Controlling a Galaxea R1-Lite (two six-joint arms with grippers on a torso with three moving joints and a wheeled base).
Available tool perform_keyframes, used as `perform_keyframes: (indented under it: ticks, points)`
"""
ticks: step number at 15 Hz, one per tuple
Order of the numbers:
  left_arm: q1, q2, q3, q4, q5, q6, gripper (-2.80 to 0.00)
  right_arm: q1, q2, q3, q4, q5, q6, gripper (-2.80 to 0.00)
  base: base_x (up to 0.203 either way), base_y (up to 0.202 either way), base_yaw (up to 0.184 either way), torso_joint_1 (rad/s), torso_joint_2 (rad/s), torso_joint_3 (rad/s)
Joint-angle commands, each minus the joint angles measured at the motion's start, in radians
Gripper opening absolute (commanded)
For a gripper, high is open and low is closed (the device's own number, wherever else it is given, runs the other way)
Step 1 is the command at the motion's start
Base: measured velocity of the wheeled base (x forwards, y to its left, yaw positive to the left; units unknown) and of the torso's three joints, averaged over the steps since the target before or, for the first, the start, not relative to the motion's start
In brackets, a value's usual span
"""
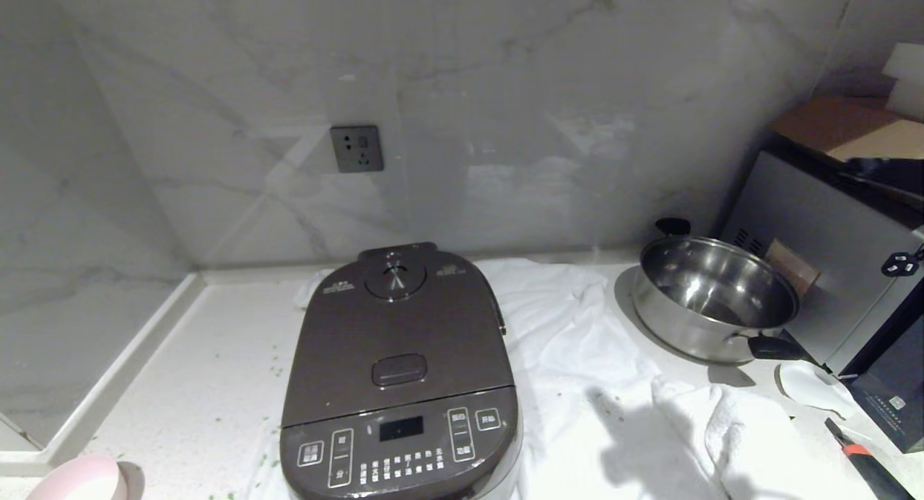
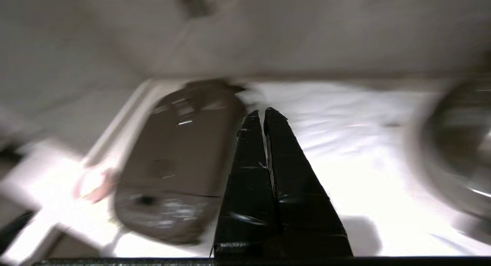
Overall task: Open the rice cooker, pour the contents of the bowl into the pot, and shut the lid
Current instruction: Open the rice cooker
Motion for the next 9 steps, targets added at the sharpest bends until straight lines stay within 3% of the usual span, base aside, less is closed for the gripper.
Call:
perform_keyframes:
  ticks: [1, 5, 7, 9]
  points:
    - [0.000, -0.002, 0.000, 0.002, 0.001, 0.000, -2.80, 0.157, 0.246, -0.122, 0.001, 0.005, 0.054, -2.80, 0.000, 0.000, 0.000, 0.000, 0.00, 0.000]
    - [0.000, -0.002, 0.001, 0.002, 0.001, -0.002, -2.80, 0.345, 0.490, -0.317, 0.023, 0.008, 0.129, -2.80, 0.000, 0.000, 0.000, 0.000, 0.00, 0.000]
    - [0.000, -0.002, 0.000, 0.002, 0.001, -0.002, -2.80, 0.452, 0.559, -0.346, 0.031, 0.011, 0.149, -2.80, 0.000, 0.000, 0.000, 0.000, 0.00, 0.000]
    - [0.002, -0.002, 0.000, 0.002, 0.001, -0.002, -2.80, 0.504, 0.607, -0.362, 0.034, 0.059, 0.217, -2.80, 0.000, 0.000, 0.000, 0.000, 0.00, 0.000]
